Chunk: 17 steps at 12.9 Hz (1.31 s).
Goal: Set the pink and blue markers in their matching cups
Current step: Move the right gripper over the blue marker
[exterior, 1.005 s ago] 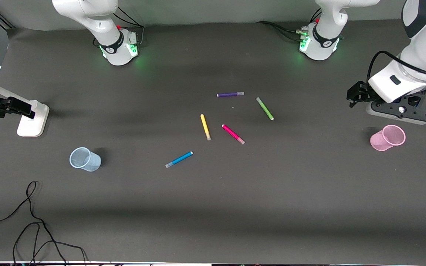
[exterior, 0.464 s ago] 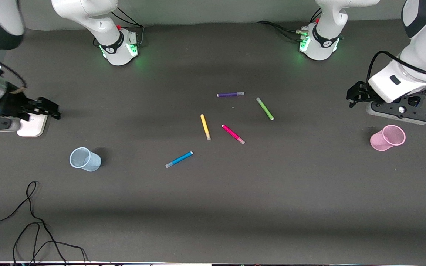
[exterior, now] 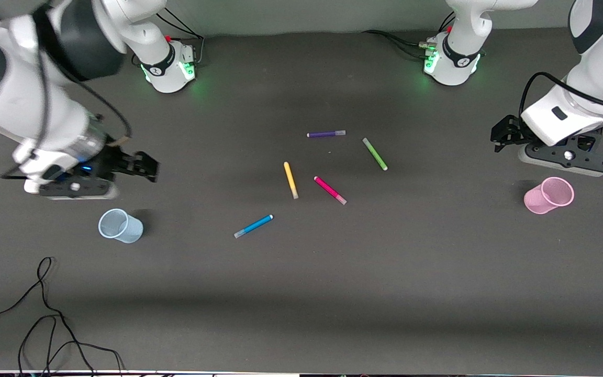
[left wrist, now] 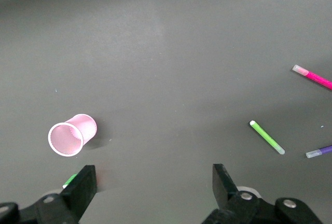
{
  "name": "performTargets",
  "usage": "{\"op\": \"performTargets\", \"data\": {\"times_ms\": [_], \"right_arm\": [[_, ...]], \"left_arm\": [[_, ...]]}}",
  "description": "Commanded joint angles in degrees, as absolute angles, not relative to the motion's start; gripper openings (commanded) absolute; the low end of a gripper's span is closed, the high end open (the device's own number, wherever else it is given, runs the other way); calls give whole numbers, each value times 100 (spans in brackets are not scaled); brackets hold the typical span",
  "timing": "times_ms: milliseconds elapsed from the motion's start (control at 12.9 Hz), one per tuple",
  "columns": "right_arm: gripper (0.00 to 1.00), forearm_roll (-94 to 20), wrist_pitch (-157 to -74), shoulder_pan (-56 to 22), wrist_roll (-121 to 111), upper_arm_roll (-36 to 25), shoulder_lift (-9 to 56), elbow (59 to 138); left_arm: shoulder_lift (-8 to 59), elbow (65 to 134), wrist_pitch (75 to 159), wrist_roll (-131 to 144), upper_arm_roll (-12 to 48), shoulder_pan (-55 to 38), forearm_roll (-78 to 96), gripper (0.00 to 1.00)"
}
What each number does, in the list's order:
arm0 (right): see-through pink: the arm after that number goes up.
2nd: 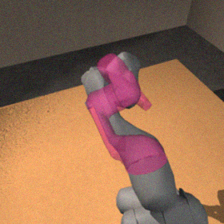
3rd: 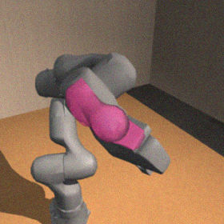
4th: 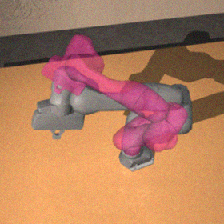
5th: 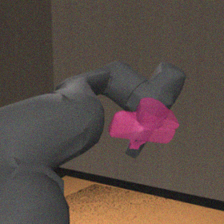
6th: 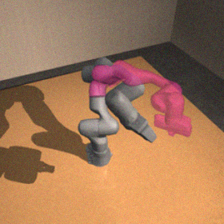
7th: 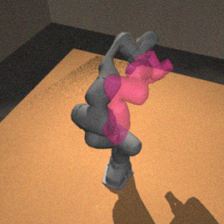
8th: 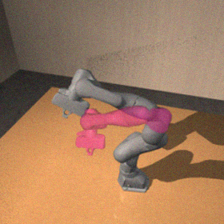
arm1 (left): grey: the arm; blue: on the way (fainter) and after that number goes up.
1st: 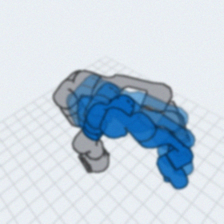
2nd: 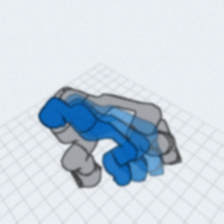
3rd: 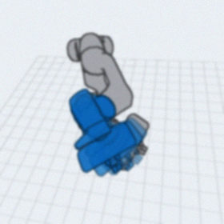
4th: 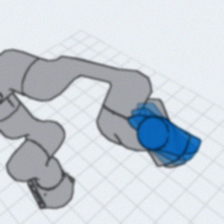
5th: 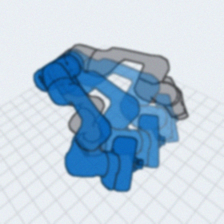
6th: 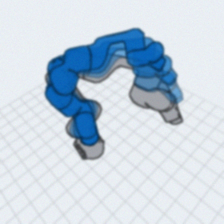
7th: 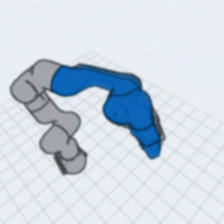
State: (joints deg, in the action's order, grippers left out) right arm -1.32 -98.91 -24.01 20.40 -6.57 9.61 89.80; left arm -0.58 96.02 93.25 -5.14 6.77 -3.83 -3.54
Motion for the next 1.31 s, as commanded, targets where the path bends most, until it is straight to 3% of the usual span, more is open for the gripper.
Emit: {"op": "performTargets", "data": {"times_ms": [0, 386, 850, 1236], "right_arm": [[100, -325, -9817, -2837, 2714, -721, 1615, 8246], [100, -308, -10088, -3470, 2786, -721, 2083, 7936], [100, -1019, -10529, -3507, 6261, -721, 2364, 7937], [100, -940, -10574, -3910, 8785, -721, 2504, 8007]], "left_arm": [[-44, 9536, 9246, -562, 686, -369, -360, 99], [-44, 9527, 9246, -563, 677, -369, -352, 99], [-44, 9536, 9246, -545, 686, -369, -334, 99], [-35, 9536, 9185, -519, 686, -369, -334, 99]]}}
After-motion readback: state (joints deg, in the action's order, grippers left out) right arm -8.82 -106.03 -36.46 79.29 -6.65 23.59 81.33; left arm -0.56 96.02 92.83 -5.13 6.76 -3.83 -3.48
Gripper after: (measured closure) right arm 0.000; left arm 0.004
